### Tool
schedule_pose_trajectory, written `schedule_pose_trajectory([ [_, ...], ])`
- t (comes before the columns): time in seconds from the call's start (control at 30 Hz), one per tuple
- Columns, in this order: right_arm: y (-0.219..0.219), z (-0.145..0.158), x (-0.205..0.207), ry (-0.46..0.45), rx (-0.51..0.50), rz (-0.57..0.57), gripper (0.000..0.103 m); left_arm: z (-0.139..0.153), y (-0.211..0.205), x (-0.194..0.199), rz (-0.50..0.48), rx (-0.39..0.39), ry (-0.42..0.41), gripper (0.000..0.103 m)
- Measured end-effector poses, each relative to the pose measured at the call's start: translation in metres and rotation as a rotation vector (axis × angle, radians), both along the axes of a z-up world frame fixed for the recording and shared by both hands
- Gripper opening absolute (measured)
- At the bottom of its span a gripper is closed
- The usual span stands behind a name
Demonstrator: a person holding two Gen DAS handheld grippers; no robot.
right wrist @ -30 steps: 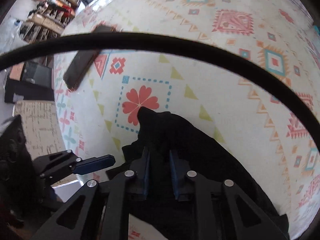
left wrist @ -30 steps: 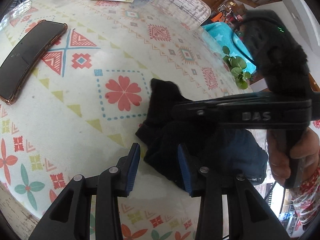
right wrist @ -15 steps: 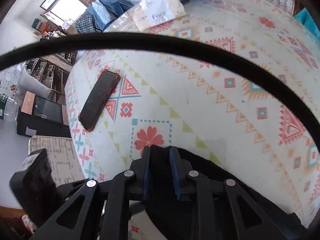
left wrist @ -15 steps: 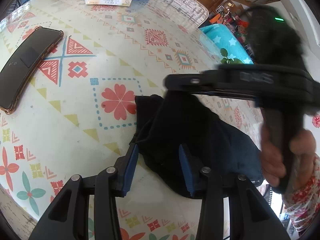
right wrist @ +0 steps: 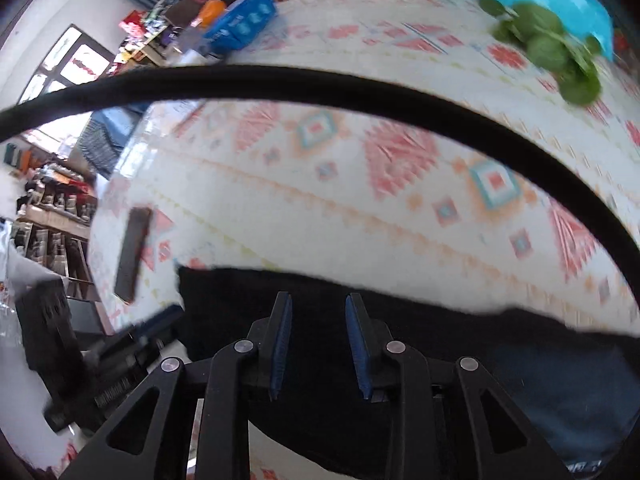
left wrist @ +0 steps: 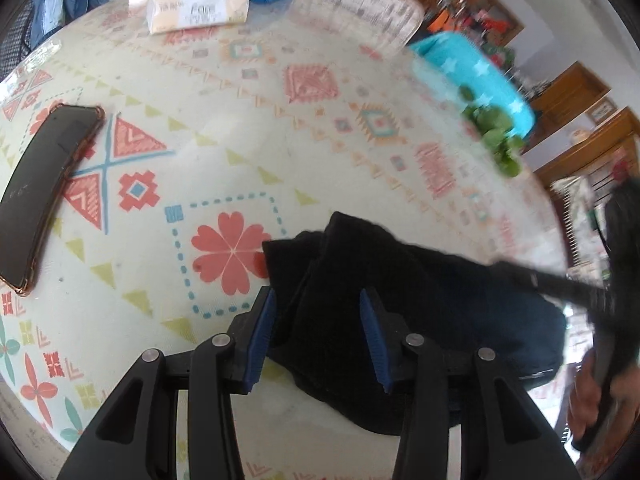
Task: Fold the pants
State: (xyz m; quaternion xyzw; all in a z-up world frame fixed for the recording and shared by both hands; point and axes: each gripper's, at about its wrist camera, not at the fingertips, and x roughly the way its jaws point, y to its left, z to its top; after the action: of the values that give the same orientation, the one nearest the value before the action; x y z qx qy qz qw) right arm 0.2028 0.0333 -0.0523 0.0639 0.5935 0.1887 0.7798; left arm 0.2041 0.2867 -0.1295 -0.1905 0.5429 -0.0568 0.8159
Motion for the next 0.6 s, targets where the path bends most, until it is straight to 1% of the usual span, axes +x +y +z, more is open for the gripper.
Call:
schedule_pose_trajectory([
  [0.07,-0.006,-0.014,-0.010,0.026,-0.048,-0.012,0.031,-0.007,-0.006,0.001,-0.031,0.033,0.035,0.042],
  [0.13,-0.006,-0.027,-0.020,0.047,-0.063,-0.007,0.031,-0.006,-0.009,-0.003,-0.052,0.074,0.027,0.042],
  [0.2,-0.002,-0.035,-0.030,0.050,-0.088,0.002,0.031,-0.004,-0.011,-0.004,-0.073,0.120,0.032,0.041],
  [0.3,0.005,-0.045,-0.048,0.066,-0.104,0.026,0.031,-0.002,-0.006,-0.006,-0.056,0.176,0.046,0.041],
  [0.33,0.008,-0.049,-0.056,0.067,-0.107,0.037,0.032,-0.002,-0.002,-0.007,-0.047,0.175,0.051,0.041],
  [0.37,0.010,-0.048,-0.061,0.043,-0.119,0.047,0.036,0.000,0.003,-0.006,-0.034,0.165,0.057,0.041],
  [0.43,0.013,-0.047,-0.070,0.053,-0.134,0.090,0.037,0.004,0.011,-0.006,0.003,0.160,0.061,0.041],
  [0.5,0.005,-0.041,-0.076,0.042,-0.125,0.090,0.037,0.012,0.013,-0.006,0.025,0.176,0.039,0.041],
  [0.53,-0.004,-0.035,-0.078,0.023,-0.124,0.064,0.037,0.019,0.011,-0.007,0.034,0.182,0.013,0.041],
  [0.6,-0.027,-0.027,-0.079,-0.004,-0.125,-0.022,0.037,0.030,0.001,-0.006,0.031,0.162,-0.034,0.041],
])
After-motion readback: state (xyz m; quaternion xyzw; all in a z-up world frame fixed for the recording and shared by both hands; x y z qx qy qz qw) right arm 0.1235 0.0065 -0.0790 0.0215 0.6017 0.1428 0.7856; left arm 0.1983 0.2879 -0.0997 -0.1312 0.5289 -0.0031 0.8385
